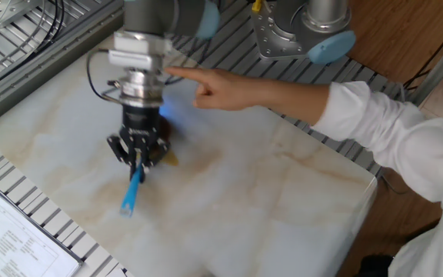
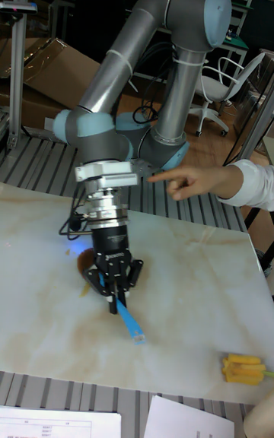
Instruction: Scrub the table with a brush
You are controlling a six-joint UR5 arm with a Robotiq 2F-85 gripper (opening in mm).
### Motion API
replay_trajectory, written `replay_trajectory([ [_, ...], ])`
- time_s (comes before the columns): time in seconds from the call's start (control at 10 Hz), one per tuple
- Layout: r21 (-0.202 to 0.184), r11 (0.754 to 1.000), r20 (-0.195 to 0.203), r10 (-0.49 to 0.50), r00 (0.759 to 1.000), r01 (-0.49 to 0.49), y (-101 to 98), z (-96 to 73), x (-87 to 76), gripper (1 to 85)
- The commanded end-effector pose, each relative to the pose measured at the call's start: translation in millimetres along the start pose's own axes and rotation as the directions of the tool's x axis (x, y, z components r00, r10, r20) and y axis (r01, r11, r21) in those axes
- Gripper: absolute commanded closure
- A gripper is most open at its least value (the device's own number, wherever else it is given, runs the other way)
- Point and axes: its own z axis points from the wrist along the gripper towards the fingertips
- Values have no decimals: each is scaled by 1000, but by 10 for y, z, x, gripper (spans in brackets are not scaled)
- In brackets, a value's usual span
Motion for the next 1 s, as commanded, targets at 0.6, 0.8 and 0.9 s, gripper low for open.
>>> replay_trajectory([
  [0.6, -39, 990, -36, -138, 990, 137, -515, -375, 415, 843],
  [0.8, -101, 984, -38, -153, 988, 148, -636, -604, 588, 843],
  [0.9, -111, 984, -35, -143, 989, 138, -606, -605, 586, 843],
])
